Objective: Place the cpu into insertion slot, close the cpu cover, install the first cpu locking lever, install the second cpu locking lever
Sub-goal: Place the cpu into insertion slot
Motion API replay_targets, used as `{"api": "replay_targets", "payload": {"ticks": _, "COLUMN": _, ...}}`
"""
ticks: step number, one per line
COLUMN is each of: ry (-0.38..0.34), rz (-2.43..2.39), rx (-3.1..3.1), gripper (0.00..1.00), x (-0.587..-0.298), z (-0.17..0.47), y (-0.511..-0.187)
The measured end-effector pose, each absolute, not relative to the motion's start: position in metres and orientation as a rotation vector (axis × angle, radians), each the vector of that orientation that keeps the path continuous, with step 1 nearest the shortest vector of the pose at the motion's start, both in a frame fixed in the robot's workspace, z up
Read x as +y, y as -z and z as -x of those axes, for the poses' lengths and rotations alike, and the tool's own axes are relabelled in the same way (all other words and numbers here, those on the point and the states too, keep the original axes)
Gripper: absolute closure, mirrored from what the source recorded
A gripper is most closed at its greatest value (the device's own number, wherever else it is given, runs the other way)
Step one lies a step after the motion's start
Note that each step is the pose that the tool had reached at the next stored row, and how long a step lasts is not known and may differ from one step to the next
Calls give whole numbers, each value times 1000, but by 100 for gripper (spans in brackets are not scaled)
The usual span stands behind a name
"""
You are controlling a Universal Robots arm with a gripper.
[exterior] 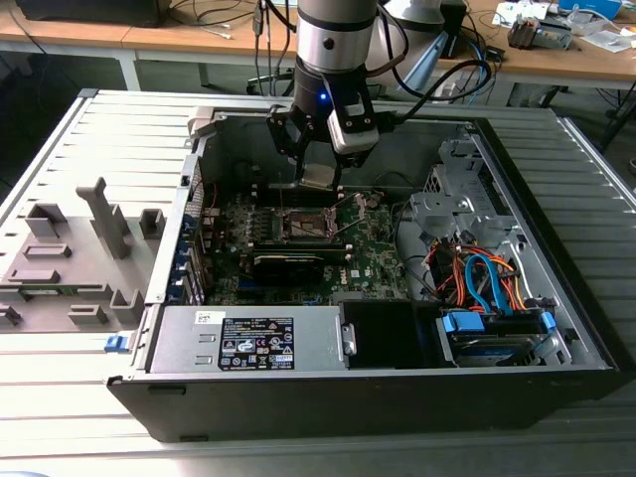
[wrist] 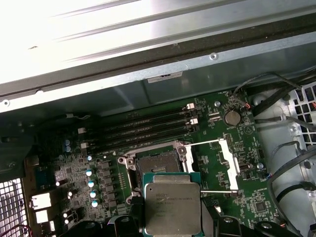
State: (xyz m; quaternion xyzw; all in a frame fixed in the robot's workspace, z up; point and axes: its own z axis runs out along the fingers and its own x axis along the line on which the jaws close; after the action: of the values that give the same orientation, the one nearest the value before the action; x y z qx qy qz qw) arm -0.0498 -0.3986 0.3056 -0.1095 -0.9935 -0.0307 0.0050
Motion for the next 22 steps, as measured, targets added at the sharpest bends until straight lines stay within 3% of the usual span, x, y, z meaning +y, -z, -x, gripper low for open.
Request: {"api": "replay_targets", "payload": {"ticks": 22, "ry": 96, "rz": 398, "rx": -3106, "gripper": 45, "x": -399, "z": 50, "y": -306}}
